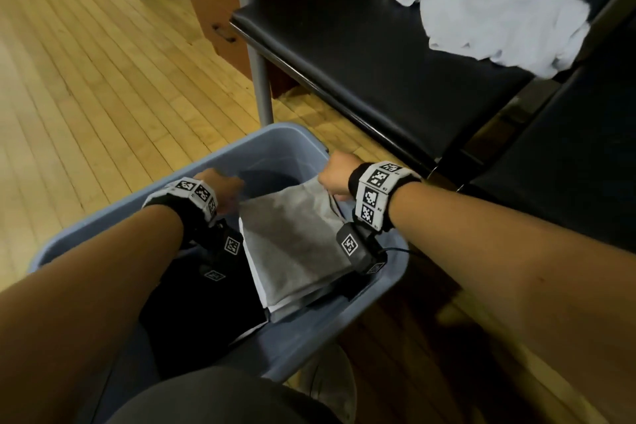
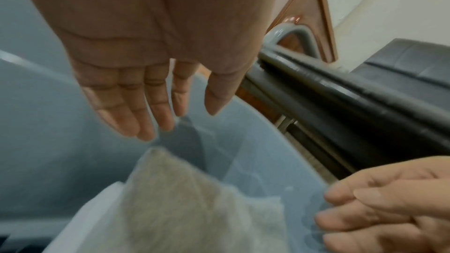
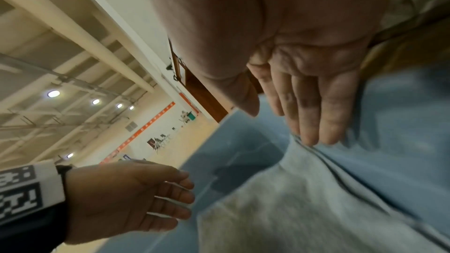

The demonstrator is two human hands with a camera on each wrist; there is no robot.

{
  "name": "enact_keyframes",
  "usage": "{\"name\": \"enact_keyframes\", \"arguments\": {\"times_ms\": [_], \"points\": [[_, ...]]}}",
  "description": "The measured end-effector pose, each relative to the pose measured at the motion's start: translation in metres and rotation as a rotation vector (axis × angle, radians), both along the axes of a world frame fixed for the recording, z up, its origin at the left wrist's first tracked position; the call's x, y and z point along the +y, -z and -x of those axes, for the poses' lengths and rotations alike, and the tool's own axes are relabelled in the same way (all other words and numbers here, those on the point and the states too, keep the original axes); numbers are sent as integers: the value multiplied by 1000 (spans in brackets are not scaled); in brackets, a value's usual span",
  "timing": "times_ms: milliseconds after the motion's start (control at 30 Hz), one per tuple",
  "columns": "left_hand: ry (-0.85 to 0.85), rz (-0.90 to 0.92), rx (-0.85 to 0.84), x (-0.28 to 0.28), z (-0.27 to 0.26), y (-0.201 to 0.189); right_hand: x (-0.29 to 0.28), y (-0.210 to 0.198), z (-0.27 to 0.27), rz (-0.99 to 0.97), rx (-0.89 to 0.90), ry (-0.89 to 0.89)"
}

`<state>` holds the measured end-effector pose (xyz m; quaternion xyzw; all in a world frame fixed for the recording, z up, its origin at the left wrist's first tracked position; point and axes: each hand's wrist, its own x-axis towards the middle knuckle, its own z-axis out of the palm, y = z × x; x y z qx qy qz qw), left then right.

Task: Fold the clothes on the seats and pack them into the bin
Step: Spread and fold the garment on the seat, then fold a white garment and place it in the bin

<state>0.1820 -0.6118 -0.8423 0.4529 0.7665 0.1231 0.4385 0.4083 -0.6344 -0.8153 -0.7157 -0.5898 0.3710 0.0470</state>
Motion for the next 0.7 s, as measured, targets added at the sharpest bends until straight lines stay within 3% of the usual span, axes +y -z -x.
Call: {"name": "enact_keyframes", "arguments": {"times_ms": [233,367,567,700], "points": [[123,-177,-83,18,-56,-121,14,-116,-37,-111,334,143],[246,-289,-82,32,-104,-171,6,-169,-90,-192,346,201],[421,-374,-107,41,-197,-188,7,-189,-200,-327,117,347],[635,-441,92,53,-256,-179,12,-177,-259,-345,-158,343]]}}
